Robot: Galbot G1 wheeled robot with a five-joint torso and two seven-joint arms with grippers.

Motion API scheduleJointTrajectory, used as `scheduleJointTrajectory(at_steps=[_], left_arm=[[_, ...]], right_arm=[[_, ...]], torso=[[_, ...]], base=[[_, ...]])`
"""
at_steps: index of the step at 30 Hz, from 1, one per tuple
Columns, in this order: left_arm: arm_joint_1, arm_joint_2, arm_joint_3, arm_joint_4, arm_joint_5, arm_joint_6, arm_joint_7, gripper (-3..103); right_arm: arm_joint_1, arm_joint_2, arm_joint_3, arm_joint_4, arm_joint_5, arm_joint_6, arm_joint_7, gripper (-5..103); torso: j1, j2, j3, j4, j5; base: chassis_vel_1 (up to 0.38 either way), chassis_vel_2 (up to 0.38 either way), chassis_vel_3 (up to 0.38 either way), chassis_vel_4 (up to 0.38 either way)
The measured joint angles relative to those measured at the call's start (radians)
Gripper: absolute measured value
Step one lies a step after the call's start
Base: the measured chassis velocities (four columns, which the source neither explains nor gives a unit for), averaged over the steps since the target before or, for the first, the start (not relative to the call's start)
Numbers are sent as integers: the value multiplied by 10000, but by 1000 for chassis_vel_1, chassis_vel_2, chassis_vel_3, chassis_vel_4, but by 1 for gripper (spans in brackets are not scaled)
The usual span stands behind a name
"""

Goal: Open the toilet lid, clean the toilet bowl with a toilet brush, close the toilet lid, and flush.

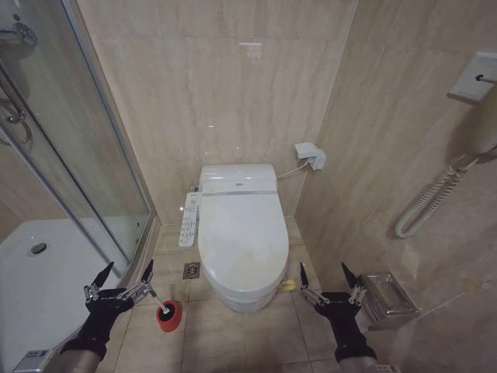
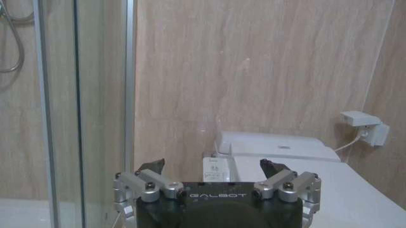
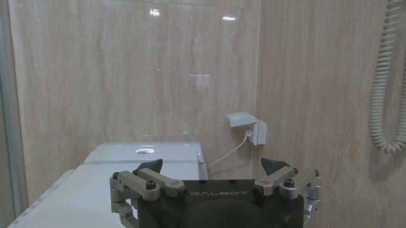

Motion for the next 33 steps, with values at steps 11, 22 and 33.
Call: scheduleJointTrajectory(at_steps=[11,22,33], left_arm=[[0,0,0,0,0,0,0,98],[0,0,0,0,0,0,0,98],[0,0,0,0,0,0,0,98]], right_arm=[[7,0,5,-10,-6,-6,7,100],[10,0,6,-17,-6,-6,7,100],[10,0,6,-20,-4,-5,7,100]], torso=[[0,0,0,0,0],[0,0,0,0,0],[0,0,0,0,0]], base=[[0,0,0,0],[0,0,0,0],[0,0,0,0]])
